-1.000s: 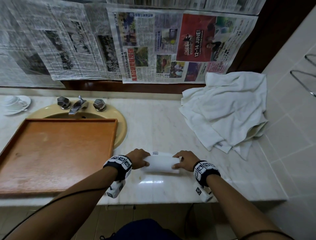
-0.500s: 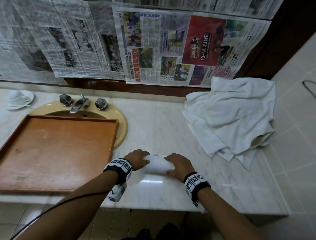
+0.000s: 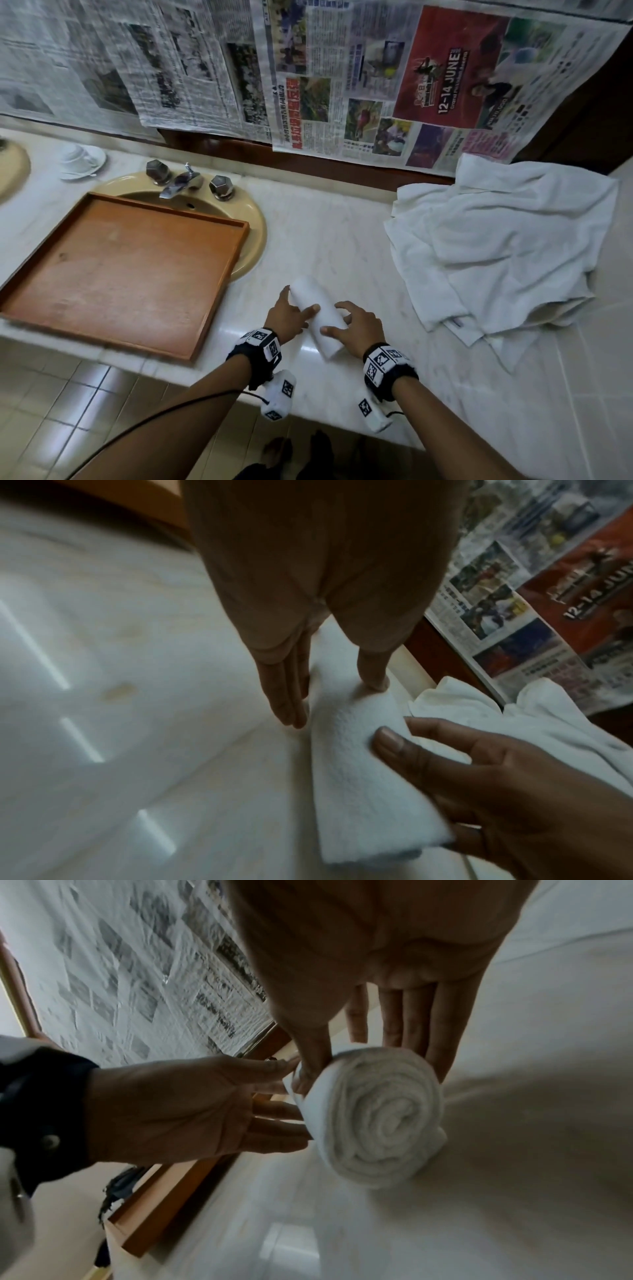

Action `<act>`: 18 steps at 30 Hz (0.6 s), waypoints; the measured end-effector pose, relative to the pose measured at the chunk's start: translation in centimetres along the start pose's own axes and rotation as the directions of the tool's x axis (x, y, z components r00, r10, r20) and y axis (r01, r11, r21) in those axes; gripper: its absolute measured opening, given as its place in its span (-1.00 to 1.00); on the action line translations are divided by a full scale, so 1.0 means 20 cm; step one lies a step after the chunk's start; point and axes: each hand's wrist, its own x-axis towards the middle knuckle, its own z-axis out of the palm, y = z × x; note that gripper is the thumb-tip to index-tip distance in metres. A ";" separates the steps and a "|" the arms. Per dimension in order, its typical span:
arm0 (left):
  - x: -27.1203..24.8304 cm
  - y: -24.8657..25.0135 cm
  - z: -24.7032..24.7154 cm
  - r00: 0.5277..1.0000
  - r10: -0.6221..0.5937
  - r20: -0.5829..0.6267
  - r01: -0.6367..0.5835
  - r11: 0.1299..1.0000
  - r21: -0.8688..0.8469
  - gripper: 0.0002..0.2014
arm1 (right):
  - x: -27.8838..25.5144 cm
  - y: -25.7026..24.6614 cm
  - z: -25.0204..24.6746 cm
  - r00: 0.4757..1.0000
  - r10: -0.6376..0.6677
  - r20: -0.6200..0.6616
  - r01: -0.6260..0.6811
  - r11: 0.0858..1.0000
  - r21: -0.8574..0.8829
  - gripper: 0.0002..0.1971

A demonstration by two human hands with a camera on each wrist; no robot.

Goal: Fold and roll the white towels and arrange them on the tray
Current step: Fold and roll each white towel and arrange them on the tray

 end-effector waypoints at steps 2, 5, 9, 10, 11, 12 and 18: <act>-0.02 0.01 0.02 1.000 -0.018 0.024 0.020 0.996 -0.092 0.15 | -0.01 0.00 0.00 1.000 -0.019 0.025 0.018 1.000 0.023 -0.27; -0.05 0.00 0.05 0.999 -0.020 0.049 0.027 0.990 -0.142 0.18 | -0.03 0.02 0.03 0.994 -0.073 0.081 0.068 0.996 0.064 -0.12; -0.11 0.00 0.06 0.999 0.013 0.044 -0.005 0.984 -0.176 0.03 | -0.04 0.04 0.06 0.985 -0.101 0.138 0.069 0.972 0.225 0.01; -0.12 0.00 0.06 0.999 0.013 0.041 -0.004 0.978 -0.209 -0.03 | -0.05 0.04 0.08 0.984 -0.110 0.144 0.070 0.964 0.257 0.04; -0.14 0.00 0.06 0.999 0.015 0.040 -0.005 0.971 -0.240 -0.10 | -0.07 0.04 0.09 0.982 -0.122 0.141 0.077 0.954 0.289 0.07; -0.15 0.00 0.05 0.999 0.024 0.039 -0.013 0.963 -0.268 -0.14 | -0.08 0.04 0.10 0.983 -0.136 0.126 0.089 0.941 0.326 0.09; -0.23 0.12 -0.05 0.992 0.117 0.044 -0.092 0.918 -0.385 -0.25 | -0.12 -0.09 0.07 0.980 -0.200 -0.017 0.178 0.831 0.527 0.04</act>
